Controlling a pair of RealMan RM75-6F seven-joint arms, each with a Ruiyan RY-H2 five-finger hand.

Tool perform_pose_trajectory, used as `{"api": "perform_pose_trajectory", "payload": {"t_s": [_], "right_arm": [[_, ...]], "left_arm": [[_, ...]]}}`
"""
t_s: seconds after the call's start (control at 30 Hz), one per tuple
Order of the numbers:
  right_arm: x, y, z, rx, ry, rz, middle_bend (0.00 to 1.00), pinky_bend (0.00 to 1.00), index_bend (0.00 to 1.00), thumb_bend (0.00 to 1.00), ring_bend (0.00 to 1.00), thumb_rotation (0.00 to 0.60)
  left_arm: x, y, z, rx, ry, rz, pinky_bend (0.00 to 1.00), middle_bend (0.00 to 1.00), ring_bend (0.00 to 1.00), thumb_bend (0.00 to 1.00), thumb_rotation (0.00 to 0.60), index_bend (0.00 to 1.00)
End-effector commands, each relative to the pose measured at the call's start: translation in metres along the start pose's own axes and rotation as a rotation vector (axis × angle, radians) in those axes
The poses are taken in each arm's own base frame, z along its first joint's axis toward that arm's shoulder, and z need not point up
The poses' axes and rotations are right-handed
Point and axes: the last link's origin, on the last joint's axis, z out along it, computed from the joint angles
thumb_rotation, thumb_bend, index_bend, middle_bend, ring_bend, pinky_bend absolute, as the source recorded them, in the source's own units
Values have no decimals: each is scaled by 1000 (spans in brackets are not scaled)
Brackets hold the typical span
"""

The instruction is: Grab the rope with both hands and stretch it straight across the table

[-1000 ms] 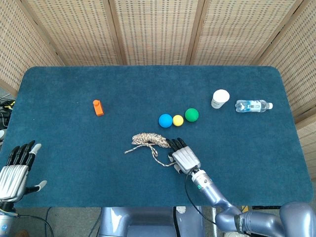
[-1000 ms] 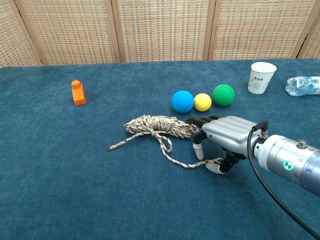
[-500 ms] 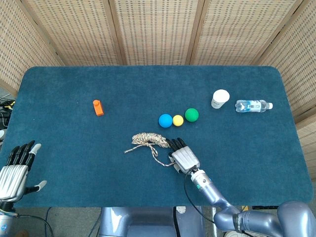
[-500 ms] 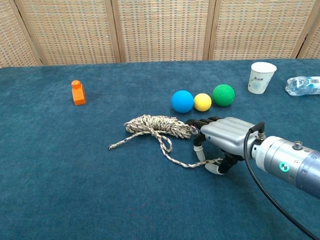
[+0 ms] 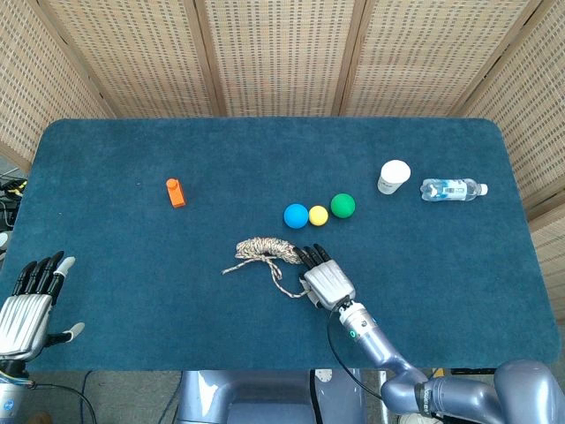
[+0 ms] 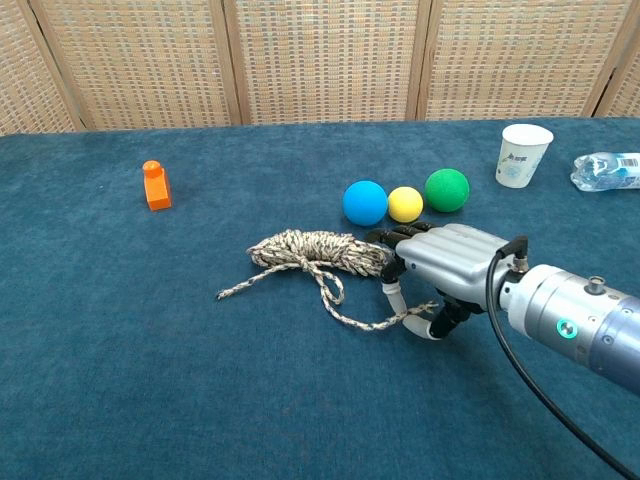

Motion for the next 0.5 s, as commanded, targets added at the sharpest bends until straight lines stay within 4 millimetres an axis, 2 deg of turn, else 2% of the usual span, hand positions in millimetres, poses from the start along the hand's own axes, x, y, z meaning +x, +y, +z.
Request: {"api": "perform_pose_trajectory", "payload": {"t_s": [0.03,0.17,0.3,0.4,0.5], "right_arm": [[7,0,-3,6,28,1,0,0,644,513,0,600],[14,2,-9,15,60,-11,0,0,654,526,0,600],[20,6,-15,20,85,-32,0,0,657,527,0,600],[22,9,-19,22,95,-50,0,0,662,529,0,600],[24,11,-22,25,106,-65,0,0,664,529,0,600]], "left_arm": [[-1,0,3,-7,-8,-10,0,0,0,0,600,0],[-5,2,15,-16,-14,-17,0,0,0,0,600,0],[-14,14,39,-58,-26,-34,0,0,0,0,600,0],[-20,28,58,-91,-46,-85,0,0,0,0,600,12],[-27,53,86,-139,-80,-146,0,0,0,0,600,111]]}}
